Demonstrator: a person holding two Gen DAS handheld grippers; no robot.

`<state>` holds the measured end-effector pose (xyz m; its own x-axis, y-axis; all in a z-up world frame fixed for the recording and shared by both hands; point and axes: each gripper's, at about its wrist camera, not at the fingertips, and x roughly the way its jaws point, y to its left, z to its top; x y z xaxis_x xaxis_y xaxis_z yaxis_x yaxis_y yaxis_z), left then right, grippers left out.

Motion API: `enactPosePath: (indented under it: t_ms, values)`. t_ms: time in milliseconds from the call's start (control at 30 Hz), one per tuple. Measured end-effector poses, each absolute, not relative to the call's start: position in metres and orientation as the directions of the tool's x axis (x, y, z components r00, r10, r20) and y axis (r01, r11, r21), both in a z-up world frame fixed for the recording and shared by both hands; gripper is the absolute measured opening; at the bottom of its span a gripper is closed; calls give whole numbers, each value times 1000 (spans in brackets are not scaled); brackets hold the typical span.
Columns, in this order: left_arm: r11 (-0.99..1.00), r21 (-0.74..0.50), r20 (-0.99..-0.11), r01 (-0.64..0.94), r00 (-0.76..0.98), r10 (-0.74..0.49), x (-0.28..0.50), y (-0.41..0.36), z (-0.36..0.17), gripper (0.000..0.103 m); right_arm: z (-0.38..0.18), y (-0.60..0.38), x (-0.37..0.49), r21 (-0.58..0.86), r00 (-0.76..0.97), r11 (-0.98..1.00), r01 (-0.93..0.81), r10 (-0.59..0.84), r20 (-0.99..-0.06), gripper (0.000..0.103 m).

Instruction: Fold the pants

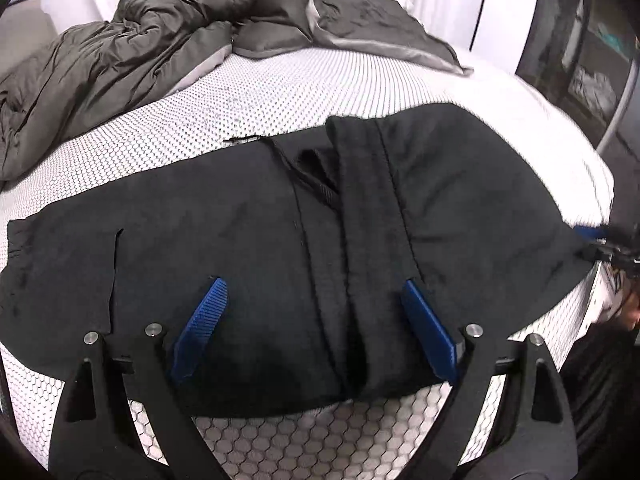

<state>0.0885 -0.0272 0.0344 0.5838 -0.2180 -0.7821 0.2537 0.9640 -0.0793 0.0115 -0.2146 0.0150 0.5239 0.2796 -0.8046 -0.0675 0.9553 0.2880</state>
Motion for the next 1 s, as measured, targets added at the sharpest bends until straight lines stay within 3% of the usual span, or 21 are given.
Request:
enactPosePath:
  t_ms: [100, 167, 200, 233, 300, 367, 467, 500, 533, 600, 667, 800, 1000]
  values:
    - [962, -57, -800, 268, 564, -205, 94, -38, 27, 88, 2, -232, 15, 424, 516, 905, -16, 371, -772, 67]
    - [962, -36, -811, 270, 554, -187, 102, -45, 20, 88, -6, -238, 15, 452, 513, 892, 22, 377, -771, 46]
    - [962, -40, -814, 270, 549, -188, 105, -46, 18, 88, -8, -242, 14, 457, 520, 889, 34, 375, -768, 19]
    - [962, -42, -816, 268, 546, -188, 106, -47, 17, 88, -5, -237, 15, 467, 517, 884, 27, 388, -763, 12]
    - [964, -35, -816, 265, 548, -181, 109, -47, 16, 88, 7, -232, -1, 442, 544, 897, -18, 379, -748, 10]
    - [963, -40, -817, 265, 546, -184, 110, -46, 16, 88, 13, -219, -11, 402, 537, 914, -60, 369, -759, 10]
    - [965, -69, -805, 253, 558, -204, 112, -38, 22, 88, 4, -217, -12, 351, 464, 936, -36, 327, -823, 19]
    - [966, -88, -796, 242, 566, -214, 113, -33, 26, 88, 7, -221, -12, 375, 475, 926, -34, 345, -809, 29]
    - [966, -116, -785, 230, 575, -231, 115, -27, 31, 88, 13, -223, -12, 381, 494, 924, -32, 346, -798, 52]
    - [957, -195, -748, 213, 599, -286, 124, -17, 43, 88, 28, -219, -2, 338, 554, 940, -33, 299, -777, 69]
    - [935, -293, -707, 198, 613, -352, 142, -11, 55, 86, 37, -220, 13, 304, 572, 951, -51, 277, -772, 69]
    - [878, -422, -698, 226, 536, -474, 187, -26, 58, 61, 35, -226, 66, 348, 565, 934, -76, 328, -757, 69]
    - [910, -379, -794, 165, 446, -412, 222, -49, 32, 60, 17, -224, 128, 364, 535, 930, -44, 330, -778, 69]
